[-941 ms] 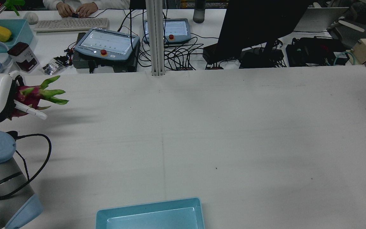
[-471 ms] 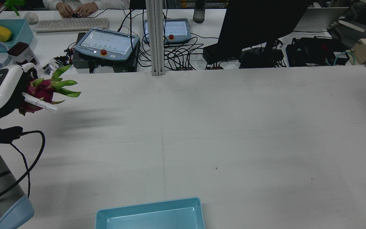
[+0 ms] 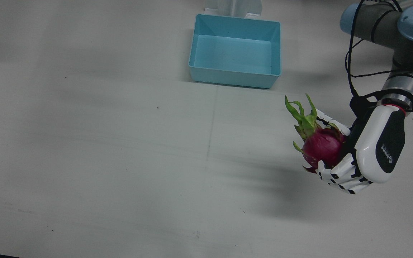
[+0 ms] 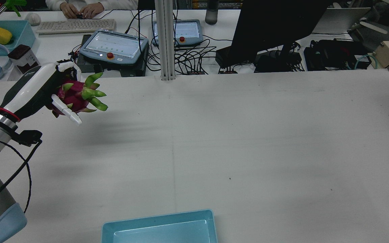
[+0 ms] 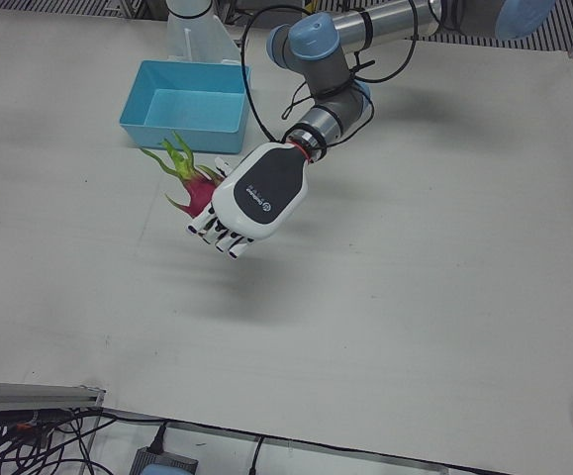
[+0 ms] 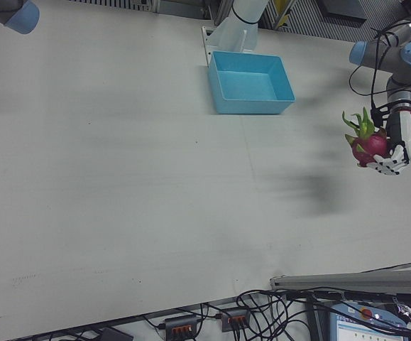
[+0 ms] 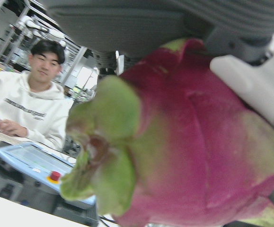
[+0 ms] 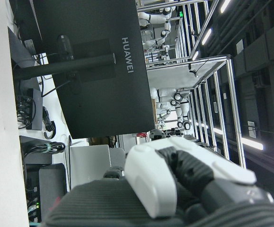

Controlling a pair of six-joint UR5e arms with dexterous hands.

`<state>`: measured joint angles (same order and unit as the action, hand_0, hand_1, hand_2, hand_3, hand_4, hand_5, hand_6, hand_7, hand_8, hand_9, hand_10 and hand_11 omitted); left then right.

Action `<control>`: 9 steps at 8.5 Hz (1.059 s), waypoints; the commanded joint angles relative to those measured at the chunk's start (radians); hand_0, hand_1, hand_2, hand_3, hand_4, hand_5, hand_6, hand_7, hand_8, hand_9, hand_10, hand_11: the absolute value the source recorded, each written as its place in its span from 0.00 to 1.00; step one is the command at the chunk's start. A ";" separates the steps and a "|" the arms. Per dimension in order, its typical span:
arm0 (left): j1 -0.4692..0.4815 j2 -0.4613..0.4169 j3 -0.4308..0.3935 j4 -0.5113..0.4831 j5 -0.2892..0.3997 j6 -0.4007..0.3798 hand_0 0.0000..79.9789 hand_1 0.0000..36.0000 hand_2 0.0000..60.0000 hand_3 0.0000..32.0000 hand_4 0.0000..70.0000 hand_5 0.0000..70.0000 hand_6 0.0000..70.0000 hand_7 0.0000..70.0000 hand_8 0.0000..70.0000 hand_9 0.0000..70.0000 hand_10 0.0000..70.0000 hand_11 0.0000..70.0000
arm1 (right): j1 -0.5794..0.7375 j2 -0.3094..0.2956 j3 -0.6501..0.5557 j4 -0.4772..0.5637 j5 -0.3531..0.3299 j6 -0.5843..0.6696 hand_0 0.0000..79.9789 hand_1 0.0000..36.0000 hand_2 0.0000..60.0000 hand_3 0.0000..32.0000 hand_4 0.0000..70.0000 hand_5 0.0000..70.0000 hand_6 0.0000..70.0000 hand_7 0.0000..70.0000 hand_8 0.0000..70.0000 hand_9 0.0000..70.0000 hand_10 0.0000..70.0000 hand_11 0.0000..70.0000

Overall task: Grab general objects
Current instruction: 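Lift the dragon fruit off the table with the left hand, then carry the dragon fruit with the left hand toward the blue tray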

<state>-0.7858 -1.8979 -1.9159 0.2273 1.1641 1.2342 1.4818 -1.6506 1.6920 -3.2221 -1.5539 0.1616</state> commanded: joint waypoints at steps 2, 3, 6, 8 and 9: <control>0.017 0.065 -0.043 -0.221 0.246 -0.142 0.54 0.14 0.69 0.00 0.60 1.00 1.00 1.00 0.87 1.00 1.00 1.00 | 0.000 0.000 0.000 0.001 0.000 0.001 0.00 0.00 0.00 0.00 0.00 0.00 0.00 0.00 0.00 0.00 0.00 0.00; 0.058 0.066 -0.087 -0.215 0.284 -0.142 0.57 0.16 0.71 0.00 0.64 1.00 1.00 1.00 0.89 1.00 1.00 1.00 | 0.000 0.000 0.000 0.001 0.000 0.001 0.00 0.00 0.00 0.00 0.00 0.00 0.00 0.00 0.00 0.00 0.00 0.00; 0.239 0.063 -0.112 -0.264 0.281 -0.131 0.61 0.27 0.71 0.00 0.76 1.00 1.00 1.00 0.93 1.00 1.00 1.00 | 0.000 0.000 0.000 0.001 0.000 -0.001 0.00 0.00 0.00 0.00 0.00 0.00 0.00 0.00 0.00 0.00 0.00 0.00; 0.316 0.059 -0.127 -0.279 0.273 -0.110 0.63 0.30 0.76 0.00 0.82 1.00 1.00 1.00 0.98 1.00 1.00 1.00 | 0.000 0.000 0.000 0.001 0.000 0.001 0.00 0.00 0.00 0.00 0.00 0.00 0.00 0.00 0.00 0.00 0.00 0.00; 0.345 0.060 -0.126 -0.282 0.275 -0.085 0.63 0.30 0.82 0.00 0.89 1.00 1.00 1.00 1.00 1.00 1.00 1.00 | 0.000 0.000 0.000 0.001 0.000 0.001 0.00 0.00 0.00 0.00 0.00 0.00 0.00 0.00 0.00 0.00 0.00 0.00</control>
<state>-0.5187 -1.8374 -2.0343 -0.0392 1.4416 1.1100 1.4818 -1.6506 1.6920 -3.2213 -1.5539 0.1621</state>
